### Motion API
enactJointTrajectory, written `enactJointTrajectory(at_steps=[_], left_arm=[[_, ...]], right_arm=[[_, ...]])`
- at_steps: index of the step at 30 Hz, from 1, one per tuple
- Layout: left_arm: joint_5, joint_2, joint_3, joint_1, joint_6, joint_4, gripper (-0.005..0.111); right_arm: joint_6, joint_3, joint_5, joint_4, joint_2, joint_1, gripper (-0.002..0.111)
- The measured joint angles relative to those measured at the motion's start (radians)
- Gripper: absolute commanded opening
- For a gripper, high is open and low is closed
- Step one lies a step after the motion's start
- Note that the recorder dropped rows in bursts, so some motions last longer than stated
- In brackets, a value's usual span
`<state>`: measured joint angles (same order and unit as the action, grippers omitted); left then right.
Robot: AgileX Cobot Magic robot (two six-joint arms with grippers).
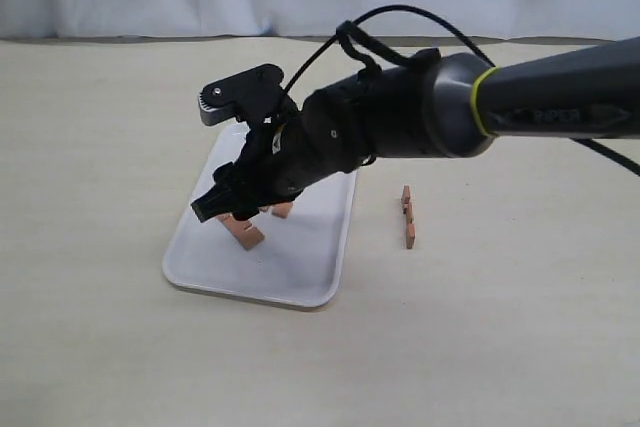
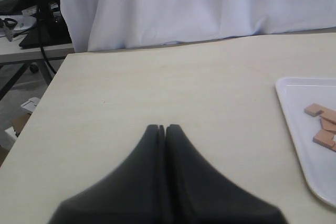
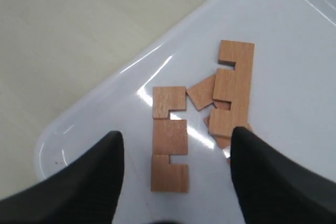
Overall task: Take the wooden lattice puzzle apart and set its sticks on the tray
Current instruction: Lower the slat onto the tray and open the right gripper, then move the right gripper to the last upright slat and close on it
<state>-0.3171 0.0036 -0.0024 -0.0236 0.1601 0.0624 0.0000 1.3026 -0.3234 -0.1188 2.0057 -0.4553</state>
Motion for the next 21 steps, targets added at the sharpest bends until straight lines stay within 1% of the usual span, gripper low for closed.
enactJointTrajectory(at_steps=[3, 6, 8, 13, 15, 16, 18, 21], left_arm=[[0.0, 0.0, 0.0, 0.0, 0.0, 0.0, 0.0], [0.0, 0.0, 0.0, 0.0, 0.0, 0.0, 0.0], [0.0, 0.0, 0.0, 0.0, 0.0, 0.0, 0.0], [0.0, 0.0, 0.0, 0.0, 0.0, 0.0, 0.0], [0.0, 0.0, 0.0, 0.0, 0.0, 0.0, 0.0], [0.0, 0.0, 0.0, 0.0, 0.0, 0.0, 0.0], [0.0, 0.0, 0.0, 0.0, 0.0, 0.0, 0.0], [0.0, 0.0, 0.0, 0.0, 0.0, 0.0, 0.0]], right_arm=[[0.0, 0.039, -0.095, 0.0, -0.018, 0.008, 0.036], [0.0, 0.055, -0.166, 0.0, -0.04, 0.035, 0.027], [0.0, 0.057, -0.195, 0.0, -0.051, 0.054, 0.025], [0.0, 0.059, -0.275, 0.0, -0.067, 0.121, 0.025], [0.0, 0.059, -0.305, 0.004, -0.069, 0.151, 0.026], [0.0, 0.059, -0.323, 0.008, -0.07, 0.165, 0.029], [0.0, 0.059, -0.364, 0.019, -0.07, 0.193, 0.036], [0.014, 0.059, -0.412, 0.051, -0.07, 0.227, 0.052]])
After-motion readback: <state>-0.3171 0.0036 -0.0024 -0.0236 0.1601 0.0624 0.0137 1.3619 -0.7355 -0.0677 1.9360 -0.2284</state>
